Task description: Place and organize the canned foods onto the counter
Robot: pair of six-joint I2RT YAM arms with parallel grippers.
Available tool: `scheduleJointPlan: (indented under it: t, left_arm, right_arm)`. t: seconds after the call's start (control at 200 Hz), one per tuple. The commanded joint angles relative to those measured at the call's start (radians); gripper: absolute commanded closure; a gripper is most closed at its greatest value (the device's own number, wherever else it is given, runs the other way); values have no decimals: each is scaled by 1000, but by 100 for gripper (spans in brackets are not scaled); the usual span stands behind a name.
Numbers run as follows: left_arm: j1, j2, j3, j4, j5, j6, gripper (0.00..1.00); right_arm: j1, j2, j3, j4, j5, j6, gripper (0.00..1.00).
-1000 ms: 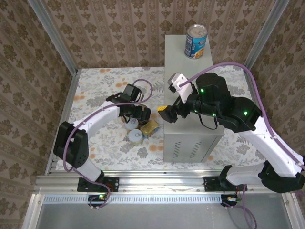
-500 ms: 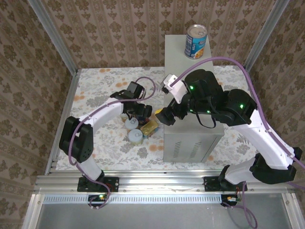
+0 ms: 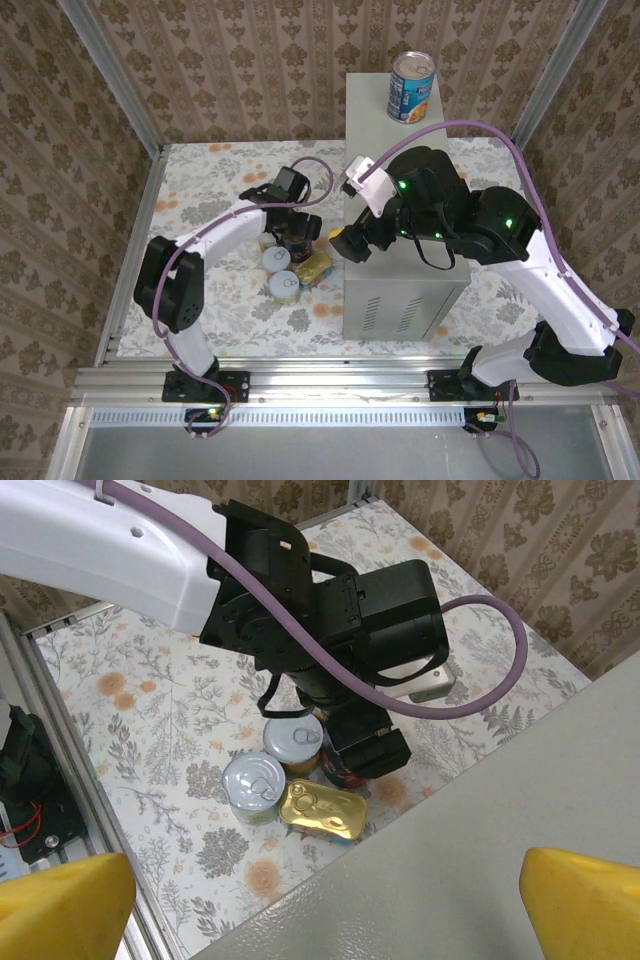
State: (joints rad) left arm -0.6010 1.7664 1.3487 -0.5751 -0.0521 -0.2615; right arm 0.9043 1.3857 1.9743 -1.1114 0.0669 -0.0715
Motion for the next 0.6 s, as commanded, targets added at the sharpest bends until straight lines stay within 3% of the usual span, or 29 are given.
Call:
scheduleJointPlan:
  t: [0.0, 0.335, 0.595]
  left_arm:
    - [-11, 26, 17, -35, -2, 11, 17]
    - [-22, -23, 59, -109, -44, 22, 35]
    - [-23, -71, 103, -166, -36, 38, 46]
  right_arm:
    - [7, -17, 8, -25, 41, 13, 0]
    - [-6, -35, -13, 32, 136, 20, 0]
    - [-138, -35, -42, 114, 129, 71, 0]
